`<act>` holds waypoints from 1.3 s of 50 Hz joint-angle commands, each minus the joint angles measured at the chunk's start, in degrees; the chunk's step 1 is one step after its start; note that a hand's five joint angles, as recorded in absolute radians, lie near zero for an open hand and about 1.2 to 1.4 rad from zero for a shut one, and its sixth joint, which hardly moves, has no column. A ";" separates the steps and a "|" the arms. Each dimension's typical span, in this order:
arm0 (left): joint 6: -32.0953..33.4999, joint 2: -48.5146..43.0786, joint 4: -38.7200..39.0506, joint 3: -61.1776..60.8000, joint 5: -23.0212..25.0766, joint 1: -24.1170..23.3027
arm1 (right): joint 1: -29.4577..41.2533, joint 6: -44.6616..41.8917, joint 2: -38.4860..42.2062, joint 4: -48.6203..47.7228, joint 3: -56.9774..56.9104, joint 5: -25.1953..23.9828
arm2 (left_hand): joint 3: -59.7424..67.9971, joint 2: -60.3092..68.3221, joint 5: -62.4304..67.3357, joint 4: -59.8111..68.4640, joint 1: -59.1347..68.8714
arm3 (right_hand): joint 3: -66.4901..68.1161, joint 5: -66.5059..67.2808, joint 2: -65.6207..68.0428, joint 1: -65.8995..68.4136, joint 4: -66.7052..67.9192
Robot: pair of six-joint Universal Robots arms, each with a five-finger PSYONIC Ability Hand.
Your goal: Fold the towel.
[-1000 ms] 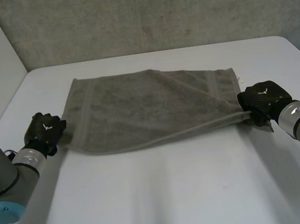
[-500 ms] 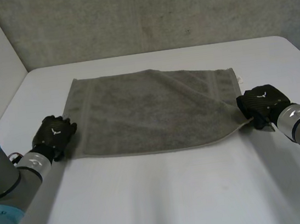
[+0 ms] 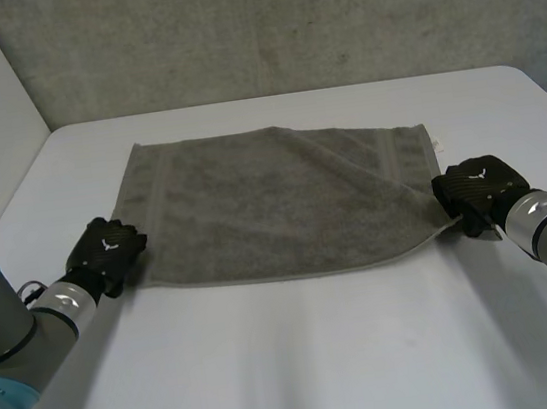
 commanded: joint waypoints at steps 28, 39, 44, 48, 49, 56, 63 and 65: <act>-1.68 2.05 -2.54 1.04 2.38 2.17 | -1.70 0.26 5.36 8.53 -5.10 0.09 | 23.70 23.66 23.60 23.61 23.80 | -15.41 -15.32 -15.90 -15.45 -15.85; -8.97 5.74 -5.08 0.86 1.94 2.08 | -1.79 0.35 1.32 6.51 -3.61 -0.09 | 23.70 23.66 23.60 23.61 23.80 | 14.15 14.24 13.66 14.12 13.71; -13.90 10.66 -10.62 0.77 1.94 2.17 | -1.88 0.09 -4.04 6.95 -3.08 -0.70 | 23.70 23.66 23.60 23.61 23.80 | 14.15 14.24 13.66 14.12 13.71; -19.33 16.44 -15.97 -0.19 1.94 2.52 | -1.97 -1.14 -10.09 9.74 -2.29 -1.05 | 23.70 23.66 23.60 23.61 23.80 | 14.15 14.24 13.66 14.12 13.71; -19.35 16.46 -15.98 -0.19 1.94 2.52 | -2.14 -2.45 -11.50 12.02 -2.11 -1.49 | 23.70 23.66 23.60 23.61 23.80 | 14.15 14.24 13.66 14.12 13.71; -22.51 25.32 -24.58 -5.89 1.85 5.67 | -6.98 -16.44 -16.17 24.97 -0.53 -5.54 | 23.70 23.66 23.60 23.61 23.80 | 14.15 14.24 13.66 14.12 13.71; -22.95 35.95 -27.06 -12.67 2.64 9.63 | -9.61 -32.59 -20.29 41.92 -1.84 -7.03 | 23.70 23.66 23.60 23.61 23.80 | 14.15 14.24 13.66 14.12 13.71; -23.04 37.19 -26.80 -13.02 2.73 10.33 | -9.70 -32.78 -21.17 41.32 -2.98 -7.21 | 23.70 23.66 23.60 23.61 23.80 | 14.15 14.24 13.66 14.12 13.71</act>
